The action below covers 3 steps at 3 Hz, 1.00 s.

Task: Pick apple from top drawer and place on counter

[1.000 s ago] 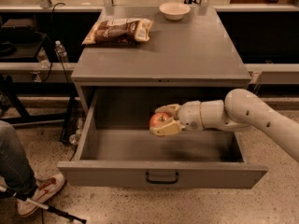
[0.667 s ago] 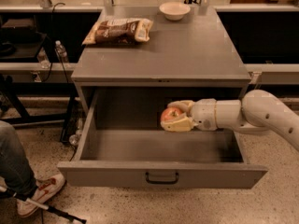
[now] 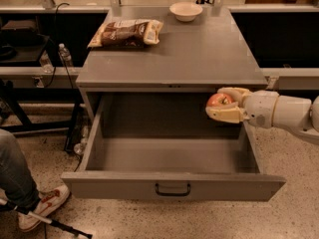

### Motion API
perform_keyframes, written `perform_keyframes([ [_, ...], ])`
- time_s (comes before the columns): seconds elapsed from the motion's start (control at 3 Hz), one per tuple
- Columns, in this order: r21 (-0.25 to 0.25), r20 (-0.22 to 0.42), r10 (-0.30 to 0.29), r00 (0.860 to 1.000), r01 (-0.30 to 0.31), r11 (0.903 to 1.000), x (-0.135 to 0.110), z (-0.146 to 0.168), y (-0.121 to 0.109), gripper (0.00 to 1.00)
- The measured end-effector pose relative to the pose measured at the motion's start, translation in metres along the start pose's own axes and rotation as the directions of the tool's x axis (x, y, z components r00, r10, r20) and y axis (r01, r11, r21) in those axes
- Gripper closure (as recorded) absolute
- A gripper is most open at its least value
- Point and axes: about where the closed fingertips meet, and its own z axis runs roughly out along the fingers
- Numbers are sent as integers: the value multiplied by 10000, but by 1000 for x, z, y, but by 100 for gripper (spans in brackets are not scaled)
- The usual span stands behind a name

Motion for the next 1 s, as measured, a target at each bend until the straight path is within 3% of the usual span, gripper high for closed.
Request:
perform_keyframes([
  [0.33, 0, 0, 0, 10000, 0, 10000, 0, 0, 0, 100],
  [0.67, 265, 290, -122, 9995, 115, 9996, -15, -8, -12, 100],
  [1.0, 853, 579, -487, 9971, 437, 9954, -45, -24, -32, 100],
])
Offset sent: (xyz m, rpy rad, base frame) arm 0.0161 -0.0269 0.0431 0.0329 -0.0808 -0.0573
